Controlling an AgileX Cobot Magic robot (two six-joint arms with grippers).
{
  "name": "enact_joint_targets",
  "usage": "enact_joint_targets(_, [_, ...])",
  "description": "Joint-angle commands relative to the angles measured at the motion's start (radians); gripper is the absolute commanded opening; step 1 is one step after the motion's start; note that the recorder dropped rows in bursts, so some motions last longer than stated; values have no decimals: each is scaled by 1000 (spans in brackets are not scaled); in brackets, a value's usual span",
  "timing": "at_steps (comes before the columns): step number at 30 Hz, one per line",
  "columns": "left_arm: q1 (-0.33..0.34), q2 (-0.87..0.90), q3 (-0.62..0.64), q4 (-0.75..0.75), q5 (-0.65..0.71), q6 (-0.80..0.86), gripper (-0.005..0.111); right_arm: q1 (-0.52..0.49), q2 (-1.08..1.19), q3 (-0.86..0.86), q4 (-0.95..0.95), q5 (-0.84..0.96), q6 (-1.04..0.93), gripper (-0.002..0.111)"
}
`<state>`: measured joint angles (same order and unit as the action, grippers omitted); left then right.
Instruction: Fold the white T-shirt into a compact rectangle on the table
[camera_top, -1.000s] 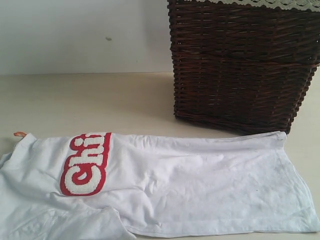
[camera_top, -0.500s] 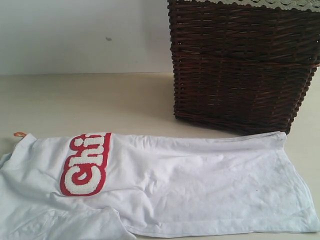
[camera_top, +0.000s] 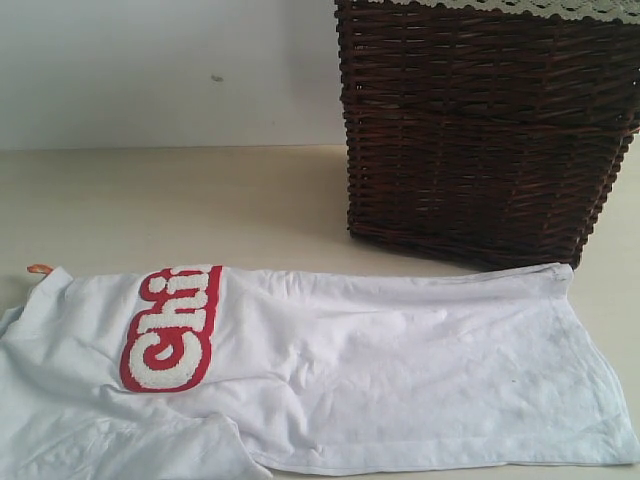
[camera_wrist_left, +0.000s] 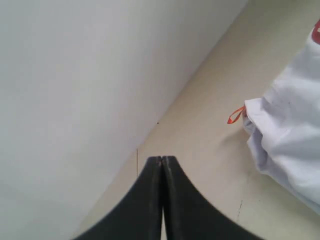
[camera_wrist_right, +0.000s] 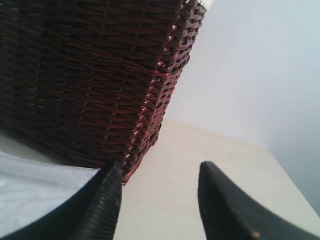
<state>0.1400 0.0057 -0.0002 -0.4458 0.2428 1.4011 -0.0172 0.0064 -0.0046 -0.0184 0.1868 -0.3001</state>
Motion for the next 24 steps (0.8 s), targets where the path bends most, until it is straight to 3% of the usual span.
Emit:
enact_joint_targets(1, [0,-6,0,-2,-1,-7,0,-6,-6,5,-92,12,232,47])
enact_joint_targets(5, [0,-6,0,-2,-1,-7,0,-6,-6,5,-179,54,549,47])
enact_joint_targets(12, [0,-6,0,-2,-1,-7,0,-6,-6,5,-100,119,473,47])
enact_joint_targets(20, [0,-6,0,-2,-1,-7,0,-6,33,5,113,109,240,47])
enact_joint_targets(24, [0,-6,0,-2,-1,-7,0,-6,33,5,124,109,242,47])
